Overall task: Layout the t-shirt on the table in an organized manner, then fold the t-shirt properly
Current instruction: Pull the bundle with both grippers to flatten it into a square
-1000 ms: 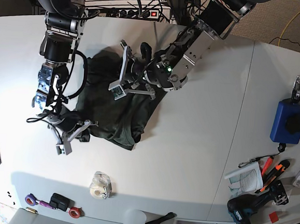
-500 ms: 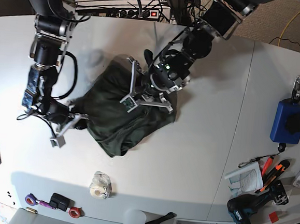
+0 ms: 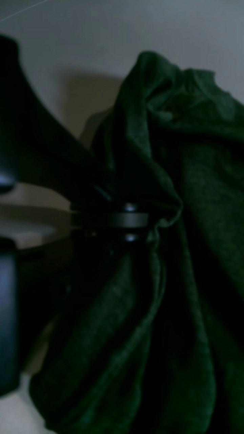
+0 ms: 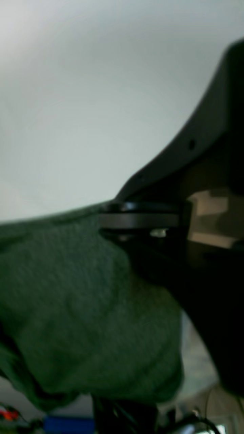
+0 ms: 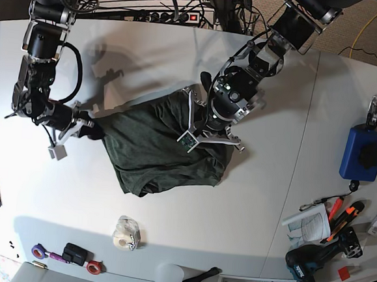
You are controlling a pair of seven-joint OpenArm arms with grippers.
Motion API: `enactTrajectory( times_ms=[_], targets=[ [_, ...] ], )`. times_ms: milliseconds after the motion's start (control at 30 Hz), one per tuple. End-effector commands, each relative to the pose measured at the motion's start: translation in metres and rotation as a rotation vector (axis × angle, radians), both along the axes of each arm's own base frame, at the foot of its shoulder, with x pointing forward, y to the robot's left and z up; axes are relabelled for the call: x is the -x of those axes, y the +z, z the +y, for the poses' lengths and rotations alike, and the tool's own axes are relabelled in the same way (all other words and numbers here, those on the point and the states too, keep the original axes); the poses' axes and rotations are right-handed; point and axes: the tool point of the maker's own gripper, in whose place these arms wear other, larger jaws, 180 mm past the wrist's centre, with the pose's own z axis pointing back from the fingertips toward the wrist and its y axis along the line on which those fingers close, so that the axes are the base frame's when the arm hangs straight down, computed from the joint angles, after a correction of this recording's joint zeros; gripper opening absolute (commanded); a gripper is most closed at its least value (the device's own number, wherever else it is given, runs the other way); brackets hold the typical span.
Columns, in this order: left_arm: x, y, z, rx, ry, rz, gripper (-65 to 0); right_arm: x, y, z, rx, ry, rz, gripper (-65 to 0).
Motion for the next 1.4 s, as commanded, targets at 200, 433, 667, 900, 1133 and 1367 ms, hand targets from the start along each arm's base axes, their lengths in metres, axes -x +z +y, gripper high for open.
enactTrajectory(
  times_ms=[200, 433, 667, 900, 1133, 1367],
  targets=[
    [-0.027, 0.020, 0.030, -0.131, 0.111, -0.154, -65.0, 0.044, -0.009, 0.009, 0.059, 0.136, 0.081, -65.0],
    [-0.038, 0.033, 0.053, -0.134, 0.223, -0.225, -65.0, 0.043, 0.021, 0.017, 0.126, 0.193, -0.041, -65.0],
    [-0.049, 0.072, 0.065, -0.062, 0.307, -0.358, -65.0, 0.012, 0.091, 0.003, 0.197, 0.132, -0.295, -65.0],
    [-0.050, 0.103, 0.056, 0.009, 0.294, -0.430, -65.0, -0.005, 0.141, 0.006, 0.189, 0.053, -0.497, -65.0],
    [-0.050, 0.107, 0.038, 0.159, 0.222, -0.399, -65.0, -0.013, 0.145, 0.035, 0.072, 0.006, -0.570, -65.0],
    [-0.061, 0.115, 0.057, 0.451, 0.209, -0.254, -65.0, -0.016, 0.148, 0.055, 0.015, 0.003, -0.615, -65.0]
  ],
)
